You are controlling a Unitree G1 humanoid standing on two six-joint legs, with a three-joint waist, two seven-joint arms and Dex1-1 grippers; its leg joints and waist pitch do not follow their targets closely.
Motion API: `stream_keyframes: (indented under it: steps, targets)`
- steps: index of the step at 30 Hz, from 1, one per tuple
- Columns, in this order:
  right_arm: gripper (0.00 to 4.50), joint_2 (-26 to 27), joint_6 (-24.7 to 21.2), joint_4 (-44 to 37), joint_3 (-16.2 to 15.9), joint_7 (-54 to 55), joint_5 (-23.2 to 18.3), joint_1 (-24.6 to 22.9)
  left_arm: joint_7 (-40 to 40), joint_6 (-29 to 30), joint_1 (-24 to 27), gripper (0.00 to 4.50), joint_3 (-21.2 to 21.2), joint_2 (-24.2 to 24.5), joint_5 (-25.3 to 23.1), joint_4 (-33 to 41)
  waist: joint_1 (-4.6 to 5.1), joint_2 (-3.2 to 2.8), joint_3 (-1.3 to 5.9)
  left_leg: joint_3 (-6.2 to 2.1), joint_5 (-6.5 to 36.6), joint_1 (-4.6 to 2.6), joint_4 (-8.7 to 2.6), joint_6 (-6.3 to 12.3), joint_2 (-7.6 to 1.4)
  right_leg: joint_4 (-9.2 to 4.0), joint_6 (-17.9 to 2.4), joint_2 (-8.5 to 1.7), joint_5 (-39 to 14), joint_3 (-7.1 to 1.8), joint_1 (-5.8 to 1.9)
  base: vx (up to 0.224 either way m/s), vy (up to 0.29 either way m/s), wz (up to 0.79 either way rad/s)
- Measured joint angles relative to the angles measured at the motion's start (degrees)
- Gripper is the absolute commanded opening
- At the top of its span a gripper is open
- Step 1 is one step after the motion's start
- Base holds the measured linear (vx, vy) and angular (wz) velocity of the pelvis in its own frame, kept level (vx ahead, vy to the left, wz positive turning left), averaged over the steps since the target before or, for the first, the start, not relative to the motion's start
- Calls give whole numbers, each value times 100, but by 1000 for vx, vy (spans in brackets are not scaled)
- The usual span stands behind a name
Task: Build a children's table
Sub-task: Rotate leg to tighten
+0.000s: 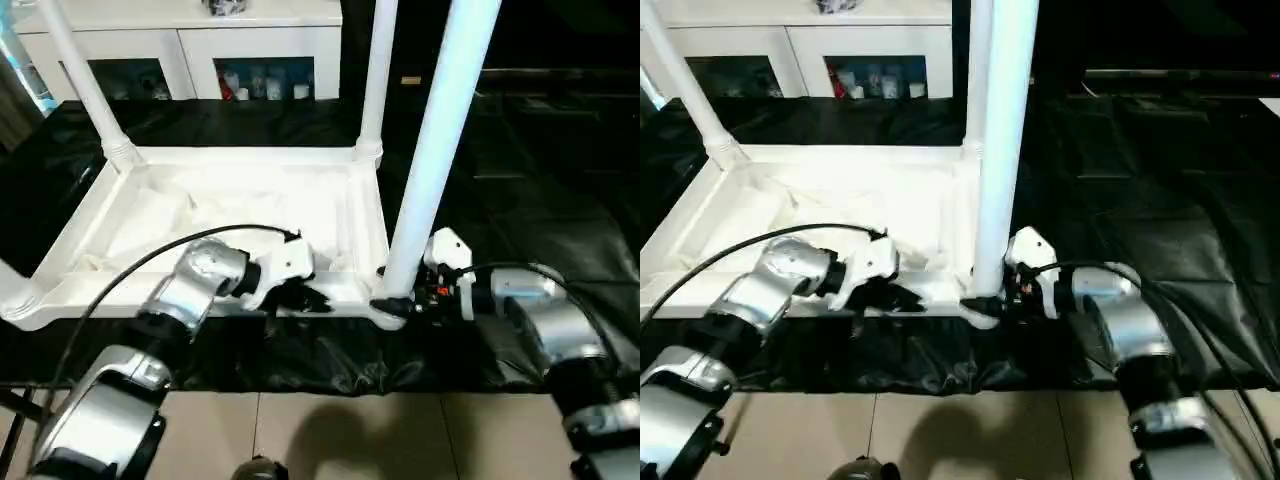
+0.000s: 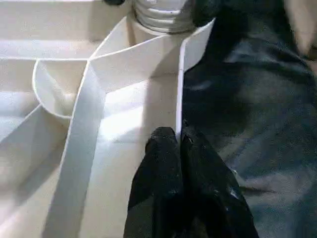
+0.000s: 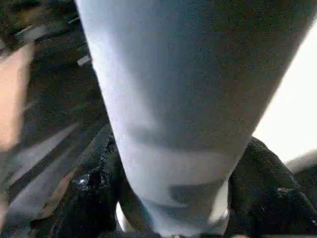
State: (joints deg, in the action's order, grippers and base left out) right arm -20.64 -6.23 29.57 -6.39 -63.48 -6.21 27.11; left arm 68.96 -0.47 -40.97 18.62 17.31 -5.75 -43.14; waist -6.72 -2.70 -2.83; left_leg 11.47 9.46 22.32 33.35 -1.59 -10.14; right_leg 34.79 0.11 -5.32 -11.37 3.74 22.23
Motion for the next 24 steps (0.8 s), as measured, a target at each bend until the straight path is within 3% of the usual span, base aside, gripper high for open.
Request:
stream_keyframes:
  steps: [7,12,14,15,21,24]
  targets:
    - [259,953,-312,130,755,2718,216,-24,-1521,654,-164,0,-143,-717,-323,-156,131,11,-6,0,1,-37,17,-2,10,2,37,-7,-22,-16,-25,0,0,0]
    - [259,1419,-348,204,1054,3926,275,61,-2058,971,-179,0,-163,-1046,-406,-73,174,10,-3,0,1,-36,11,-2,15,-3,34,-7,-20,-21,-25,0,0,0]
    - [259,1494,-286,203,1057,4102,317,62,-2096,1003,-178,0,-164,-1060,-414,-46,174,10,-3,0,1,-36,0,-2,16,-4,15,-7,-9,-19,-24,0,0,0]
    - [294,1502,-237,200,1057,4119,338,61,-2096,1006,-178,0,-162,-1060,-416,-32,173,9,-3,0,1,-36,-6,-2,16,-5,14,-7,-8,-18,-22,0,0,0]
    - [348,1472,-203,24,1055,3760,296,-42,-1940,760,-6,0,-130,-908,-413,183,177,8,-4,0,1,-25,-39,-2,15,-21,14,-4,-8,-10,-11,0,0,0]
    - [358,1070,-128,-29,773,2985,275,-90,-1574,613,99,0,-90,-690,-338,363,192,7,-6,0,3,-12,-53,-3,13,-43,13,0,-7,-4,-4,0,0,0]
